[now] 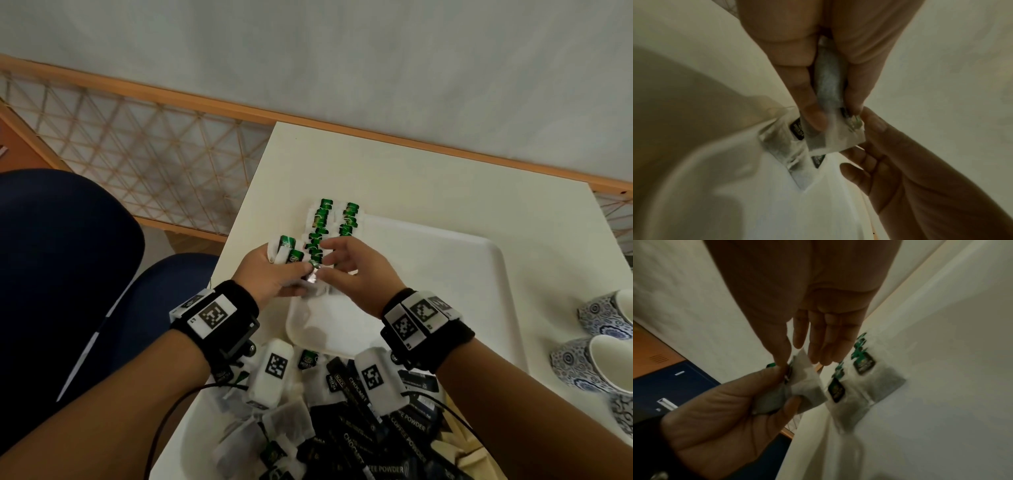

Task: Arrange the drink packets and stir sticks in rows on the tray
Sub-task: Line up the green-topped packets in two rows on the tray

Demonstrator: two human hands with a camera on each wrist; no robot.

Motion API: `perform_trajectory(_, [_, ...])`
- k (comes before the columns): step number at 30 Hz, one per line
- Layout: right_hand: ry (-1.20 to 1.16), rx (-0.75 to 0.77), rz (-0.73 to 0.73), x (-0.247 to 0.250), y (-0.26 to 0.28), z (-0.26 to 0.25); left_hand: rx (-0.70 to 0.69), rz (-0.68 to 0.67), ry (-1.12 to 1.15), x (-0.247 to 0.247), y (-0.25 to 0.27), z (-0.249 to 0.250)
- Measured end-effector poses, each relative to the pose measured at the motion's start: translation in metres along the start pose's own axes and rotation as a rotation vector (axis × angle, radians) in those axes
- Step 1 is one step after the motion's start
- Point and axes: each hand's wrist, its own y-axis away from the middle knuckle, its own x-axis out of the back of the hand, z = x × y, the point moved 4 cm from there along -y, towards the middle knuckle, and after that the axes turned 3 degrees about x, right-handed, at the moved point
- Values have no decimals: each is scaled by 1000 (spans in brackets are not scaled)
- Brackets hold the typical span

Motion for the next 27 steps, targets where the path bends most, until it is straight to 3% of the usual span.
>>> perform_trajectory(2, [-5, -6, -9, -4, -2, -5, -3, -28, 34, -4, 4, 2])
perform_trajectory(5, [66, -7, -11, 0, -4, -6, 16, 31, 59, 1, 4, 2])
perform_trajectory(11, [231, -67, -206, 1, 5, 14, 129, 109, 117, 19, 0, -4])
perform_trajectory(19, [298, -137, -53, 21, -17, 39, 147, 20, 79, 14, -5, -8])
perform_trajectory(24, [282, -148, -32, 25, -21, 41, 124, -3, 62, 7, -6, -7])
perform_trajectory(27, [313, -100, 19, 26, -20, 35, 110, -19, 83, 1, -3, -7])
